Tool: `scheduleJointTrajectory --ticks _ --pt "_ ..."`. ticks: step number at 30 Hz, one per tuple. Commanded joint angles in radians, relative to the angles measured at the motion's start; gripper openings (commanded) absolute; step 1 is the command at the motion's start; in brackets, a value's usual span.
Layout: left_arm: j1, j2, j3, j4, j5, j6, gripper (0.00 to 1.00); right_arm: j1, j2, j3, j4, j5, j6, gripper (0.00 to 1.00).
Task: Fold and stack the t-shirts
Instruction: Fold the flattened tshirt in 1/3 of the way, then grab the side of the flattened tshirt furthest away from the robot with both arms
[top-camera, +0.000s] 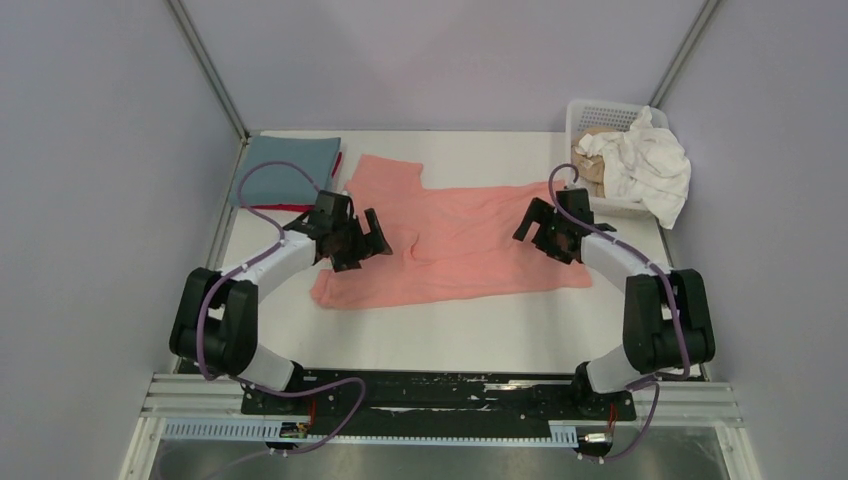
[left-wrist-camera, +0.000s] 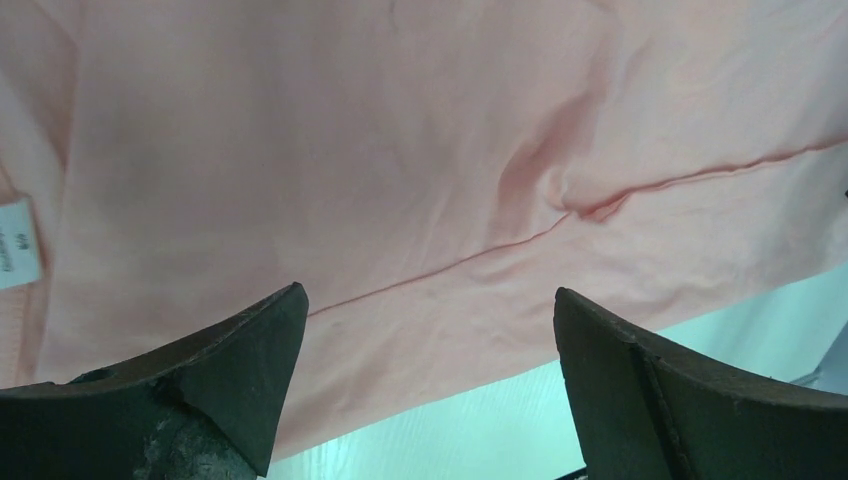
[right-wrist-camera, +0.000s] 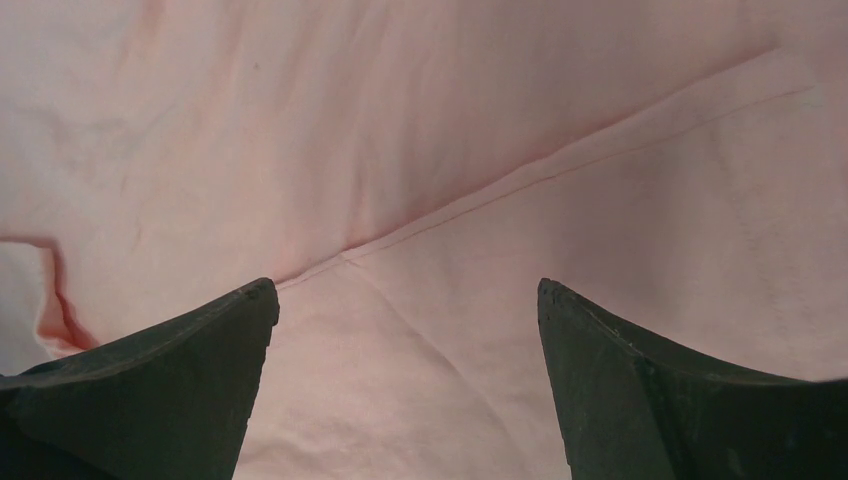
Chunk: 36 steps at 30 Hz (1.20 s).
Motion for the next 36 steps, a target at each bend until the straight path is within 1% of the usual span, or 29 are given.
scheduleJointTrajectory --ticks 1,4,7,11,15,19,22,25,28,32,36 --pt "-0.004 0.051 -0.064 0.147 0.107 -0.049 1.0 0.018 0.08 0.007 0.094 -0.139 -0.024 1.0" --pt "-0.005 0.083 -0.105 0.159 0.099 -0.073 1.0 0.017 0.072 -0.047 0.079 -0.077 0.017 1.0" --pt "-0.005 0.08 -0.172 0.163 0.103 -0.089 1.0 0.015 0.023 -0.13 0.049 -0.032 0.049 1.0" --pt "-0.008 0.009 -0.284 0.142 0.08 -0.122 1.0 0.015 -0.08 -0.248 -0.026 -0.002 0.099 1.0" --pt "-0.045 -0.136 -0.389 0.083 0.029 -0.169 1.0 0.015 -0.222 -0.331 -0.166 0.03 0.181 1.0" --pt "-0.1 -0.323 -0.478 0.013 -0.013 -0.229 1.0 0.018 -0.412 -0.425 -0.253 -0.032 0.256 1.0" --pt "-0.123 -0.41 -0.552 -0.002 -0.025 -0.268 1.0 0.027 -0.535 -0.491 -0.306 -0.072 0.294 1.0" --pt "-0.139 -0.496 -0.599 -0.012 -0.033 -0.306 1.0 0.035 -0.628 -0.524 -0.361 -0.07 0.324 1.0" --pt "-0.156 -0.568 -0.642 -0.052 -0.07 -0.352 1.0 0.043 -0.71 -0.536 -0.415 -0.073 0.35 1.0" --pt "-0.174 -0.686 -0.673 -0.086 -0.061 -0.38 1.0 0.046 -0.826 -0.532 -0.483 -0.047 0.363 1.0" --pt "-0.181 -0.793 -0.677 -0.114 -0.04 -0.386 1.0 0.047 -0.886 -0.512 -0.507 -0.051 0.361 1.0"
